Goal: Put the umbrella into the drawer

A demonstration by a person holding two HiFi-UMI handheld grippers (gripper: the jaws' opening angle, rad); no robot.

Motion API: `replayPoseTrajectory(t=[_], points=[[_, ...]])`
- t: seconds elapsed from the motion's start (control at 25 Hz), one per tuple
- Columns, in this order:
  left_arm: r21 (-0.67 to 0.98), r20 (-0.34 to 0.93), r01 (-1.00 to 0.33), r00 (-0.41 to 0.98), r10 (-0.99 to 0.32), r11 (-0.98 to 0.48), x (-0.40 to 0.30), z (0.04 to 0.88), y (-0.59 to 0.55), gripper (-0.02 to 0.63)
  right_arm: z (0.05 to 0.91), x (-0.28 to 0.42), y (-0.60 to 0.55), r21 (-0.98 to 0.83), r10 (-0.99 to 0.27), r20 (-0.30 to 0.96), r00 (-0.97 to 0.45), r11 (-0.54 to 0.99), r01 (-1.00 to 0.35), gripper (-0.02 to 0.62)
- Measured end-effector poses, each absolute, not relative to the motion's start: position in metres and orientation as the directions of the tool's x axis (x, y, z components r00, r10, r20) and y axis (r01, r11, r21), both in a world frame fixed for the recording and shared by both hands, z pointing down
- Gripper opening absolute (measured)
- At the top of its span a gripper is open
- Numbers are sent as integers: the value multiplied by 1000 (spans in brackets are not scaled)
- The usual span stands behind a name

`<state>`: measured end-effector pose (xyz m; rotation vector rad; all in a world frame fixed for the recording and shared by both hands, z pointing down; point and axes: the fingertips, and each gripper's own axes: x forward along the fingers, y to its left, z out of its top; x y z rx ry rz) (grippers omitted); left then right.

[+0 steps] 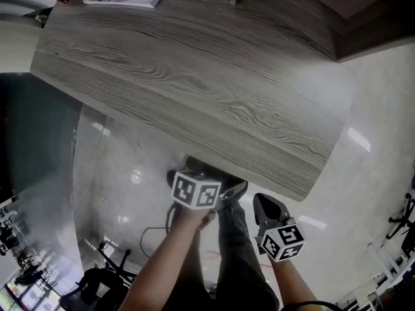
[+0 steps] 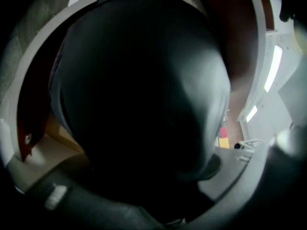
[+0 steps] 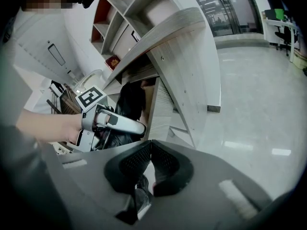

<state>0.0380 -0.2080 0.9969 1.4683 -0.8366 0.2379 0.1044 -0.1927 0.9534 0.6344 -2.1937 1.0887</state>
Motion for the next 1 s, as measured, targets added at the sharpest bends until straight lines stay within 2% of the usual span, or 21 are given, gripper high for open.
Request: replayPoseTrajectory(t=[0.28,0.4,0.6,1.0], points=[[790,608,-573,684,-404,218,29,995,-210,344,952,98,-192,-542,-143,688,-711,551,-635,6],[788,608,-575,673,-422,218,28,994,-211,350,954,98,-189,-543,-138,689,-711,551,-634,6],[788,603,-580,659,-450,207,26,989,-211,399,954,97,-185,-544,-131,690,-712,556,-629,6],[733,652,-655,602,-462,182,12,985,-196,408,954,99,-183,-533,-137,693,-708,564,-631,6]])
